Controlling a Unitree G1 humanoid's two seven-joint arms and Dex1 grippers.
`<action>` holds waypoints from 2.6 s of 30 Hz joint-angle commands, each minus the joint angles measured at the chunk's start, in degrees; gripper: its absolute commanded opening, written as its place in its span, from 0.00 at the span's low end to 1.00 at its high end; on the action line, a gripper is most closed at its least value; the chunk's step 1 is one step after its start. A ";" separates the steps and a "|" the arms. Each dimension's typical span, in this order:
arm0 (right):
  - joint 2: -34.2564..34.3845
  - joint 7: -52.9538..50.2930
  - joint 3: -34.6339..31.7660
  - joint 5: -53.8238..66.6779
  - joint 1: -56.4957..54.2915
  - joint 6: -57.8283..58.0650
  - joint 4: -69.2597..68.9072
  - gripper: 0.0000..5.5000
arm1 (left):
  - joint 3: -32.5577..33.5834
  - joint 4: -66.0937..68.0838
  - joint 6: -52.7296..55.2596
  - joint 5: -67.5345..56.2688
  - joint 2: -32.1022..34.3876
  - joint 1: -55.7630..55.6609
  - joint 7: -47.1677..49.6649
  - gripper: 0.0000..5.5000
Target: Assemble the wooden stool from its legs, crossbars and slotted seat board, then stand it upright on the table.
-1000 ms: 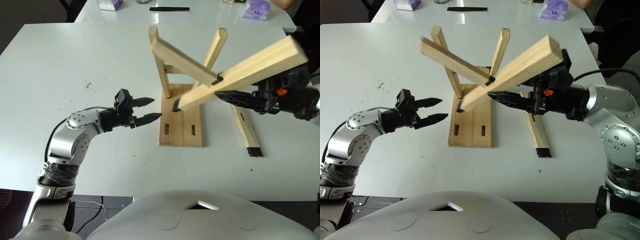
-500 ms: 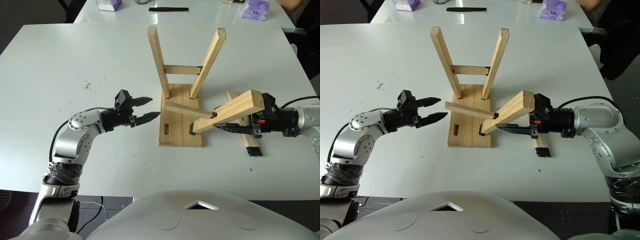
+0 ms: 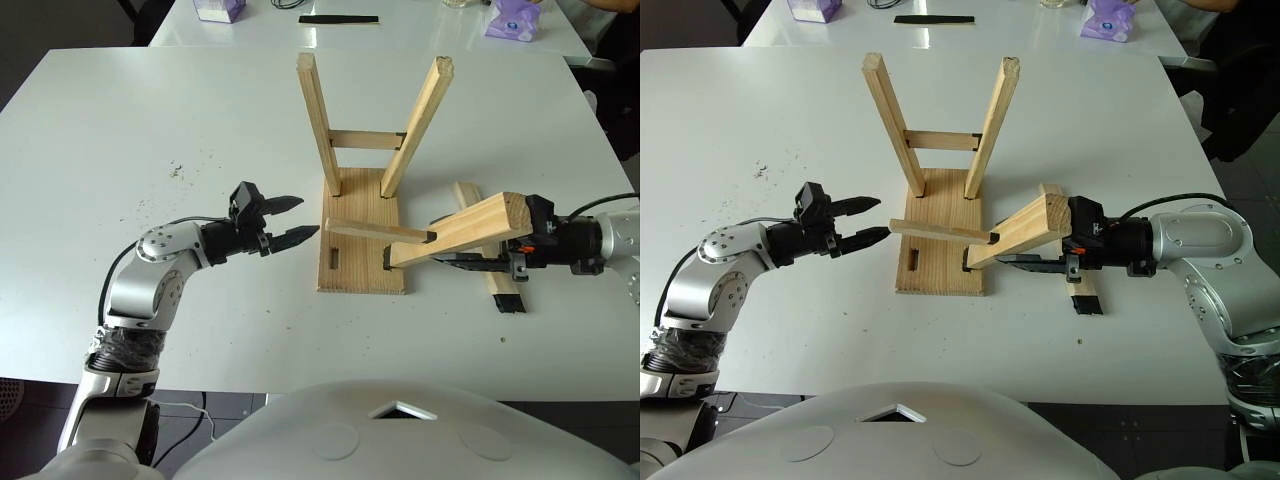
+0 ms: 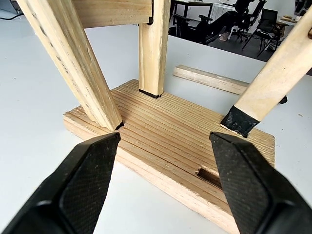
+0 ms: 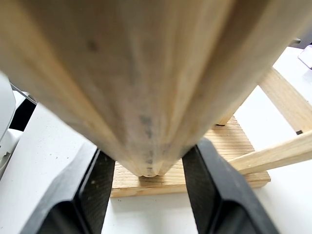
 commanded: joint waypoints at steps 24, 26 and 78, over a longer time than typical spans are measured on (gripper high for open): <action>0.63 3.95 24.86 -15.26 -6.59 3.55 15.44 0.36 | -0.45 -0.99 1.17 0.83 -2.50 -0.36 3.30 0.62; 1.16 4.18 26.39 -15.09 -8.21 4.72 17.39 0.36 | -0.63 -1.17 1.27 0.84 -2.69 -0.30 3.43 0.62; 25.82 -41.74 -3.93 -21.72 35.07 6.49 3.81 0.56 | 9.90 -9.02 3.67 -3.19 -3.68 7.73 13.34 0.62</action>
